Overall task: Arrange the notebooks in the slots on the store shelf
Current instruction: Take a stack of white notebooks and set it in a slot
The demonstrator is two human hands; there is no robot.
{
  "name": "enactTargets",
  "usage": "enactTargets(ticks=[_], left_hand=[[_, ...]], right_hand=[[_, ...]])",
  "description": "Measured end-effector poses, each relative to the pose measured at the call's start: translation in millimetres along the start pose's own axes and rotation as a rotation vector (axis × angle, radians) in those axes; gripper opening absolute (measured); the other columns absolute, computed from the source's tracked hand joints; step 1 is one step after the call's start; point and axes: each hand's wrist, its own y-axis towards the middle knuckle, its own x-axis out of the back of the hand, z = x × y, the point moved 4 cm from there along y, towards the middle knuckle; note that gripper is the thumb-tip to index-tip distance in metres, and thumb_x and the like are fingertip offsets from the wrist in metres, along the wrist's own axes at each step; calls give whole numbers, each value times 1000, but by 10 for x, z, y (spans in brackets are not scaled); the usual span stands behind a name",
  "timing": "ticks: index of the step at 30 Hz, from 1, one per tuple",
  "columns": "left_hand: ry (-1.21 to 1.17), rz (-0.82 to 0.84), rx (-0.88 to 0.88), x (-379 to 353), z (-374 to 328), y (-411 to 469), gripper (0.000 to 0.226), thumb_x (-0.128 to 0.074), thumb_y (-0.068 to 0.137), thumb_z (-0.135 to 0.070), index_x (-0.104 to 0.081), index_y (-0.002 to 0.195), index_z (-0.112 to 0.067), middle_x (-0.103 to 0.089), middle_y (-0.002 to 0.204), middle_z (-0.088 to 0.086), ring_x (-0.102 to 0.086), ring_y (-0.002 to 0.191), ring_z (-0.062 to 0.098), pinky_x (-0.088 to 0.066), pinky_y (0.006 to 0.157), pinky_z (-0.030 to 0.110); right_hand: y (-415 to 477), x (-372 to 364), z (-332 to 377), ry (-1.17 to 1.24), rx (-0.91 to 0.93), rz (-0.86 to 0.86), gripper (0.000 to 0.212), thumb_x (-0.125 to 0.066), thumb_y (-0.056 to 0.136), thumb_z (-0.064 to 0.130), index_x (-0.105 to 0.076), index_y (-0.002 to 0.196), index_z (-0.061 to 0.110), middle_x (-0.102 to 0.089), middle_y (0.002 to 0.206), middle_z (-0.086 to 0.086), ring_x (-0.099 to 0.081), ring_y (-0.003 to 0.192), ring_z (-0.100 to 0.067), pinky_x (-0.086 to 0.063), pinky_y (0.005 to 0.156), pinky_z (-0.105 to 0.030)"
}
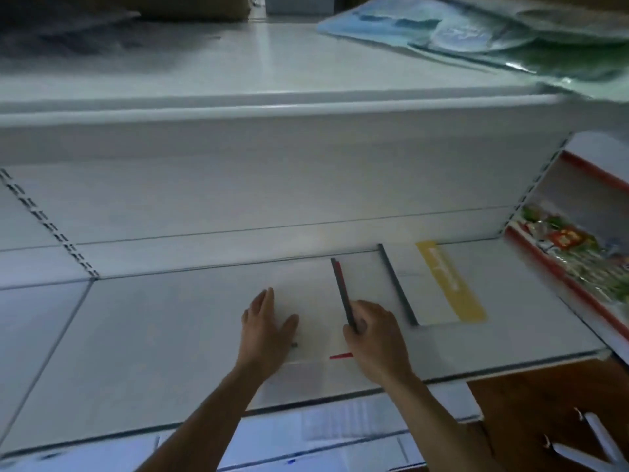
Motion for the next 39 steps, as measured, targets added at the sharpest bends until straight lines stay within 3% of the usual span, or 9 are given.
enactTargets(ticks=[2, 7, 10, 14, 19, 24, 28, 34, 39], left_hand=[[-15, -5, -80, -49, 49, -106, 70, -59, 94, -33, -25, 152, -13, -23, 159, 4, -23, 143, 22, -22, 116, 32], [69, 168, -290, -67, 261, -292, 100, -63, 64, -77, -25, 148, -38, -4, 155, -21, -19, 142, 6, -26, 112, 21], [109, 134, -341, -30, 328, -280, 107, -42, 52, -97, -42, 141, -38, -5, 153, -24, -27, 137, 1, -32, 108, 19], [131, 40, -387, 12, 274, -273, 64, -72, 75, -58, -60, 130, -29, -21, 147, -26, -47, 127, 1, -40, 97, 12], [202, -34, -392, 45, 236, -221, 68, -41, 74, -69, -69, 120, -26, -39, 144, -22, -63, 112, 8, -52, 94, 30], [318, -99, -434, 7, 279, -200, 67, -57, 79, -63, -65, 125, -15, -44, 147, -3, -62, 116, 22, -48, 94, 33], [427, -66, -286, -29, 344, -92, 111, -19, 71, -92, -52, 137, -9, -51, 142, 10, -44, 136, 25, -24, 113, 35], [411, -77, -328, -15, 318, -116, 110, -5, 75, -89, -44, 144, -13, -45, 147, 6, -39, 139, 17, -13, 115, 24], [305, -35, -242, 114, 213, -191, 93, -48, 78, -73, -30, 150, -17, -36, 154, -2, -33, 142, 18, -21, 113, 22]], right_hand=[[-65, 20, -79, -77, 56, 13, 15, -65, 82, 27, -67, 96, 28, -68, 95, 7, -59, 88, -15, -47, 78, -31], [-215, 36, -264, -243, 201, 234, 78, -38, 75, 71, -52, 137, 25, -46, 145, 8, -39, 132, -17, -27, 104, -30], [-257, 40, -332, -303, 265, 213, 74, -37, 77, 71, -58, 132, 25, -49, 142, 8, -44, 129, -18, -31, 102, -32], [-217, 66, -341, -351, 352, -8, 50, -50, 79, 61, -73, 105, 25, -69, 113, 11, -62, 99, -14, -50, 81, -29], [-49, 63, -289, -371, 341, -35, 38, -48, 84, 50, -75, 97, 27, -72, 99, 16, -62, 85, -13, -46, 72, -22], [-22, 15, -332, -346, 346, 12, 34, -54, 85, 46, -75, 101, 25, -71, 108, 11, -62, 93, -15, -50, 77, -27], [9, -4, -343, -317, 364, 30, 42, -49, 86, 48, -74, 106, 22, -71, 113, 5, -63, 106, -15, -52, 87, -32], [-16, 0, -276, -325, 393, 77, 38, -48, 88, 44, -75, 104, 22, -72, 109, 7, -64, 105, -10, -50, 87, -26], [15, 46, -246, -209, 300, 128, 36, -57, 85, 43, -73, 106, 19, -69, 114, 2, -64, 103, -17, -45, 91, -25]])
